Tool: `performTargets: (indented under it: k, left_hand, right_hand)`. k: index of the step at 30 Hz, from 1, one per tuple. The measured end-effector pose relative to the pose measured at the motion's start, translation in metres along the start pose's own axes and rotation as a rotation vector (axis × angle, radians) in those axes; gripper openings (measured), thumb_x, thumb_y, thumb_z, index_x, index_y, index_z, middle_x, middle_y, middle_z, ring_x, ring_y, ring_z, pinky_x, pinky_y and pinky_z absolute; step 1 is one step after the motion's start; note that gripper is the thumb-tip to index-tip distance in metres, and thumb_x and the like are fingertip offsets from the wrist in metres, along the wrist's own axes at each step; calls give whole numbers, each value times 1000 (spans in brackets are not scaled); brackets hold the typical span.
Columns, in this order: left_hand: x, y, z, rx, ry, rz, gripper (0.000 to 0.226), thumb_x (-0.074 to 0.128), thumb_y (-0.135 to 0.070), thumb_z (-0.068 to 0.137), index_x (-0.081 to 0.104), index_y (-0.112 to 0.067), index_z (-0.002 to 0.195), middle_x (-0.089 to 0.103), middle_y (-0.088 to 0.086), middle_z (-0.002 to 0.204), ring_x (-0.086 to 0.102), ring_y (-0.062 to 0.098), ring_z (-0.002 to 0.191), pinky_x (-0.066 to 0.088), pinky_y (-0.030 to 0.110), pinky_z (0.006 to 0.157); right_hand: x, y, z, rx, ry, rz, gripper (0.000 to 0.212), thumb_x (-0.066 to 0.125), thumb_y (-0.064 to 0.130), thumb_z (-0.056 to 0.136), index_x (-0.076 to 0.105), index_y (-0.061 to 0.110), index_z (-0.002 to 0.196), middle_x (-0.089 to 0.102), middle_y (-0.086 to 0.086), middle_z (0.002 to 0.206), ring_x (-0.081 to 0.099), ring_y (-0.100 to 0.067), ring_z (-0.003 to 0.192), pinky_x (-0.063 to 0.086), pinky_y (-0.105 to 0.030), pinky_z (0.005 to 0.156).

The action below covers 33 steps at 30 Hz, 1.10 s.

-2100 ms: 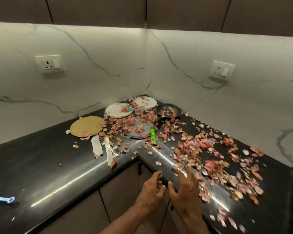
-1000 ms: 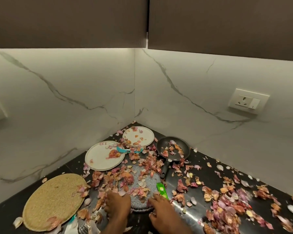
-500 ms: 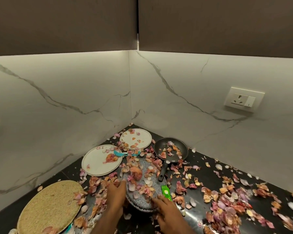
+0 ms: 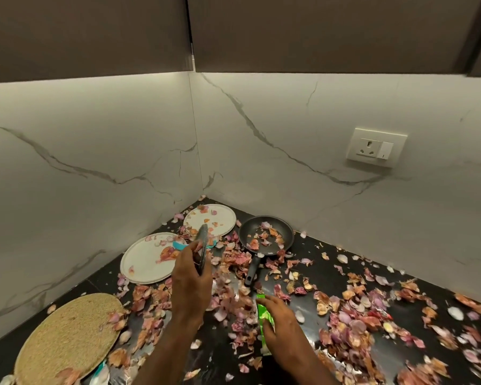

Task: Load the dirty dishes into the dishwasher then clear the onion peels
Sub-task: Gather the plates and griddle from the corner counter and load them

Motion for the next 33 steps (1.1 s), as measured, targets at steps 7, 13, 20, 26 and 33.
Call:
performTargets:
  k: [7,13,20,26,33]
  left_hand:
    - [3,5,-8,-39,53,129,30,69,-17,97,65,-13,127,65,-1,96,62,11,76,56,28,59]
    - [11,-51,-37,381,149,-35,30,65,-17,95,69,-23,124,56,-5,105,56,5,95,54,17,72]
    - [81,-65,-109,655,583,61,34,59,-42,99,63,-43,133,56,-11,102,51,6,91,51,25,70]
    - [114,-55,-100,433,626,-34,46,46,-69,100,75,-33,102,59,-18,111,50,-1,114,46,31,95]
    - [170,9,-25,-247,533,338,49,69,-46,93,56,-12,126,58,6,119,57,22,107,50,35,90]
  right_hand:
    - [-28,-2,-14,35,-28,14,51,51,18,105,45,36,152,31,24,148,25,4,139,17,-19,118]
    - [-48,8,-16,154,-87,518,28,47,62,101,57,50,124,61,13,135,58,-7,124,51,-36,105]
    - [-86,-20,-30,439,-253,936,53,66,60,88,68,8,100,74,-17,90,72,-37,85,60,-57,86]
    - [-131,-61,-61,448,-459,586,17,55,26,103,61,12,93,66,-16,84,60,-30,69,54,-50,60]
    - [-190,-74,-95,373,-720,542,16,55,23,106,67,21,116,70,-5,87,67,-30,76,54,-35,61]
Point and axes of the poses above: each hand's wrist, its own z-axis towards the middle knuckle, its own x-axis out of the palm, y = z × x, the point moved 6 cm from there along z, towards the middle knuckle
